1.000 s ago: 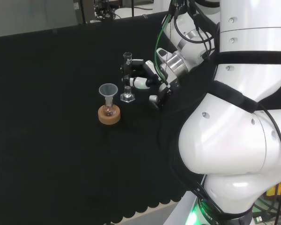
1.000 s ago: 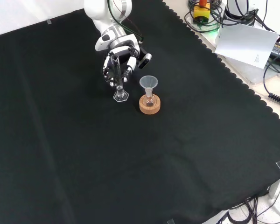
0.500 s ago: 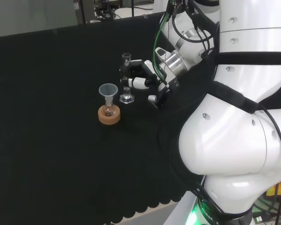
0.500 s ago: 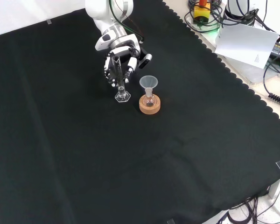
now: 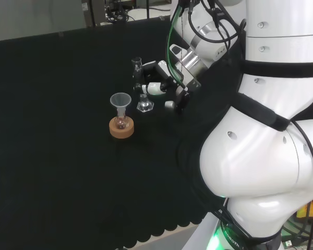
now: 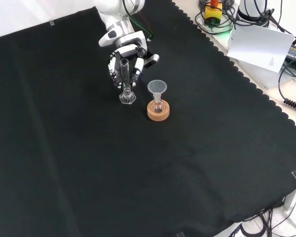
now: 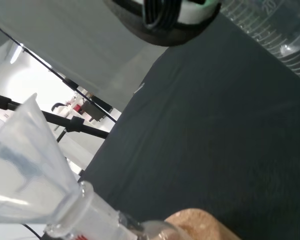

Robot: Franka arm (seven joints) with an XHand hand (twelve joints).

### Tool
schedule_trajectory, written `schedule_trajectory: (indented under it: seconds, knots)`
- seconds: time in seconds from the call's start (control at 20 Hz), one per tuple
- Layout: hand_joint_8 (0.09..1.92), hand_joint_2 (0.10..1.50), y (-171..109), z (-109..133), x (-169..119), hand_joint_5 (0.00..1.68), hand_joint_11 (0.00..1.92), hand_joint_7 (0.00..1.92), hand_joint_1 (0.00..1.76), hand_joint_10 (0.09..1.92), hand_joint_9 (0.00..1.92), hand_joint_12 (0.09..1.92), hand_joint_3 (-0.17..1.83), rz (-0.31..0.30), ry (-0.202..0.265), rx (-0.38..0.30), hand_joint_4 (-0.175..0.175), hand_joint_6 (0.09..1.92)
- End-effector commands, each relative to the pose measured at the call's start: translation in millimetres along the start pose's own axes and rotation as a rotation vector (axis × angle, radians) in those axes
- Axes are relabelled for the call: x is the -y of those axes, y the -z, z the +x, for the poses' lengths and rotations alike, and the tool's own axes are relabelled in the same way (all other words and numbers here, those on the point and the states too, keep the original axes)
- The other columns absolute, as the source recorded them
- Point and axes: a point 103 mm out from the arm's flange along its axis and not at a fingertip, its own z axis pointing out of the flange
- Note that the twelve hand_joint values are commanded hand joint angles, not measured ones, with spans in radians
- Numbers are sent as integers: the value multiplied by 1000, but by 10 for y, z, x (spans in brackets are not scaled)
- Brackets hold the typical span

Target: Pick up the graduated cylinder.

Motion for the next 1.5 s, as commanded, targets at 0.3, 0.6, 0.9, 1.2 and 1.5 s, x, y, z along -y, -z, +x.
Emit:
schedule_trajectory:
  seconds: [0.3, 0.6, 0.9, 1.2, 1.5]
  knots:
    - [251, 963, 326, 126, 2, 1378, 1357, 1431, 1323, 87, 1650, 681, -17, 61, -4, 133, -175, 297]
    - [87, 965, 410, 170, 29, 1444, 1377, 1525, 1318, 87, 1703, 649, -46, 90, -14, 158, -175, 165]
    - [87, 969, 432, 185, 78, 1451, 1383, 1534, 1318, 87, 1710, 647, -56, 84, -21, 162, -175, 151]
    - [87, 1019, 520, 272, 145, 1484, 1396, 1563, 1320, 87, 1731, 625, -171, 83, -8, 143, -175, 91]
    - [87, 1020, 702, 431, 269, 1488, 1395, 1566, 1321, 87, 1740, 621, -175, 127, 15, 138, -175, 87]
